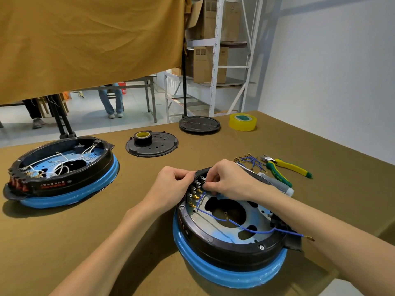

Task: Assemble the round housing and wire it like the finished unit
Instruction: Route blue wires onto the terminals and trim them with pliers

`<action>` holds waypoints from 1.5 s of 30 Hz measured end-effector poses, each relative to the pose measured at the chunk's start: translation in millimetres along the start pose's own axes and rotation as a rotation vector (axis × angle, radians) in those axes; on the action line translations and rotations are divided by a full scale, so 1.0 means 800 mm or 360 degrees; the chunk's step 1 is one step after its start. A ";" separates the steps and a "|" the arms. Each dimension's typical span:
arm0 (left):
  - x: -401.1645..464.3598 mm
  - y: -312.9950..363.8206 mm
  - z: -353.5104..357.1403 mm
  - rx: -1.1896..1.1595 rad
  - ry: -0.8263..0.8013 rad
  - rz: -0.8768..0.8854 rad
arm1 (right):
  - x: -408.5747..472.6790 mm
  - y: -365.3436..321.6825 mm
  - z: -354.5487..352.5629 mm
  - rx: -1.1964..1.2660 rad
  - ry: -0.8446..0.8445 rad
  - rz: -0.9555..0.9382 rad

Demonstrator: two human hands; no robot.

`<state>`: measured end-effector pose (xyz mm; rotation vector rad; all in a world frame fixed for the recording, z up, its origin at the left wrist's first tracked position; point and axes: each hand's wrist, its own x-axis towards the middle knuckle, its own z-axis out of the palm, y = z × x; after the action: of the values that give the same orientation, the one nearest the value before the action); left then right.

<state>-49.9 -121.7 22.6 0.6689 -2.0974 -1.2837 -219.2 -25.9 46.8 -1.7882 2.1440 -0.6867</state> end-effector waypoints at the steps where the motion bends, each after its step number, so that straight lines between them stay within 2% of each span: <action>1: 0.000 0.000 0.000 -0.0002 0.0000 -0.0007 | 0.000 0.000 0.002 -0.0006 0.0022 0.0004; 6: 0.002 -0.003 0.002 -0.0035 0.0015 -0.0044 | -0.002 0.002 0.009 0.0012 0.0126 0.0094; 14: 0.005 -0.013 0.001 -0.0025 0.0065 -0.0010 | 0.006 0.001 0.006 -0.0029 0.0064 0.0070; 20: 0.002 -0.013 0.006 -0.0441 -0.0042 -0.0133 | 0.018 -0.005 -0.009 -0.0169 0.0029 0.0044; 24: -0.007 -0.012 0.008 -0.0517 -0.0027 -0.0030 | 0.012 -0.015 -0.030 -0.0136 -0.0089 0.0054; 28: -0.006 -0.017 0.016 -0.0611 0.0060 -0.0012 | -0.014 -0.034 -0.032 -0.0421 0.0149 0.0011; 30: -0.006 -0.018 0.017 -0.0625 0.0088 0.0005 | -0.026 -0.048 -0.020 -0.0492 0.0035 -0.0020; 32: -0.007 -0.017 0.018 -0.0614 0.0097 0.0011 | -0.026 -0.055 -0.006 -0.0481 -0.0067 0.0027; 38: -0.009 -0.018 0.022 -0.0543 0.0128 -0.0003 | -0.012 -0.049 0.019 -0.0268 0.0025 0.0153; 45: -0.011 -0.015 0.024 -0.0537 0.0113 0.0085 | -0.017 -0.027 0.023 -0.0110 0.0100 0.0059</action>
<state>-56.2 -109.0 2.5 0.4985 -1.7717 -1.5130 -189.5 -19.0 41.1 -1.7788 2.2620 -0.6768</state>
